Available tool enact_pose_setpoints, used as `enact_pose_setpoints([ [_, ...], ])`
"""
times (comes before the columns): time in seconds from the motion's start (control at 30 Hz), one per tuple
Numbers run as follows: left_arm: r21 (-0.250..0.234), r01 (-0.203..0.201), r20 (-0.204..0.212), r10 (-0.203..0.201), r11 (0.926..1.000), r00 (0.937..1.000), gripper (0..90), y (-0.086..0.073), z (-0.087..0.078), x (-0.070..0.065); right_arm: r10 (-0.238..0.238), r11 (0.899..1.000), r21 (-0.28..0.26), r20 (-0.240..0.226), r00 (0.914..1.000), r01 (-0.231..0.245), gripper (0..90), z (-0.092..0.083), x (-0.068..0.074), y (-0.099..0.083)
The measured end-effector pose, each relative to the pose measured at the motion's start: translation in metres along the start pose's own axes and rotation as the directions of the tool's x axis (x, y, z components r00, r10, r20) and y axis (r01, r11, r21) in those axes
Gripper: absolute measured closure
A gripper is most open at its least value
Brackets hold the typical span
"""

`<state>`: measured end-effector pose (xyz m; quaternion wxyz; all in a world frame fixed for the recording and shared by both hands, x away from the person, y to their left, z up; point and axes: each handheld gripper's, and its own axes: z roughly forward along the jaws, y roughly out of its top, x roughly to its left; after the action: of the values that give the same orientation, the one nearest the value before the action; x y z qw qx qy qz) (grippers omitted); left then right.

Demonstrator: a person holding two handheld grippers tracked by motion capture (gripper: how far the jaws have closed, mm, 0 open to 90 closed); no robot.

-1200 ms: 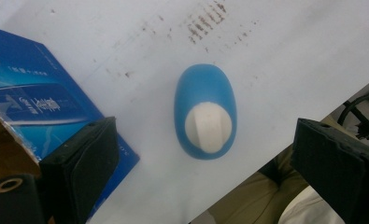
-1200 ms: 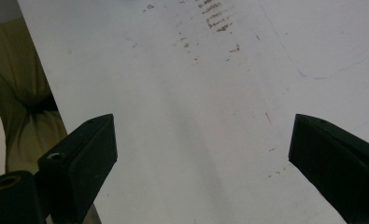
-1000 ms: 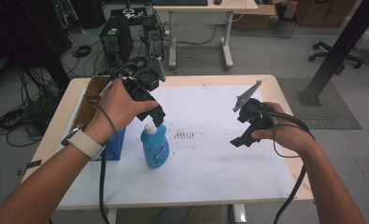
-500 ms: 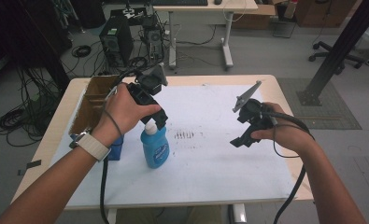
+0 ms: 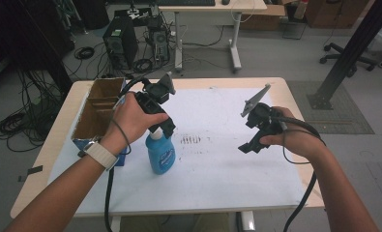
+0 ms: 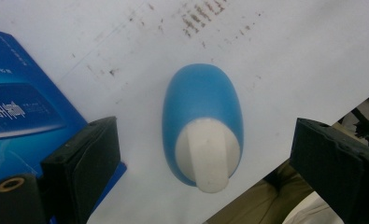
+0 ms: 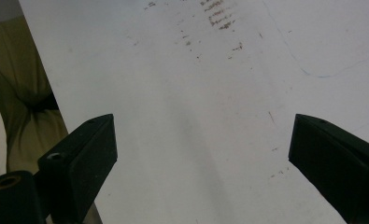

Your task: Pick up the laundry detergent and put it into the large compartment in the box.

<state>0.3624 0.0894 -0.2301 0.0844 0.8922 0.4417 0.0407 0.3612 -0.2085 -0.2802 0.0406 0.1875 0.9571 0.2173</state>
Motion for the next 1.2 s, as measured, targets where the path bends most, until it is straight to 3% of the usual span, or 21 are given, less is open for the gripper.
enact_pose_setpoints([
  [1.2, -0.025, 0.019, 0.025, -0.019, 0.9995, 0.9995, 8.1, -0.004, 0.025, 0.002, 0.001, 1.0, 0.001, -0.008, 1.0, -0.001, 8.2, 0.003, 0.001, -0.001],
])
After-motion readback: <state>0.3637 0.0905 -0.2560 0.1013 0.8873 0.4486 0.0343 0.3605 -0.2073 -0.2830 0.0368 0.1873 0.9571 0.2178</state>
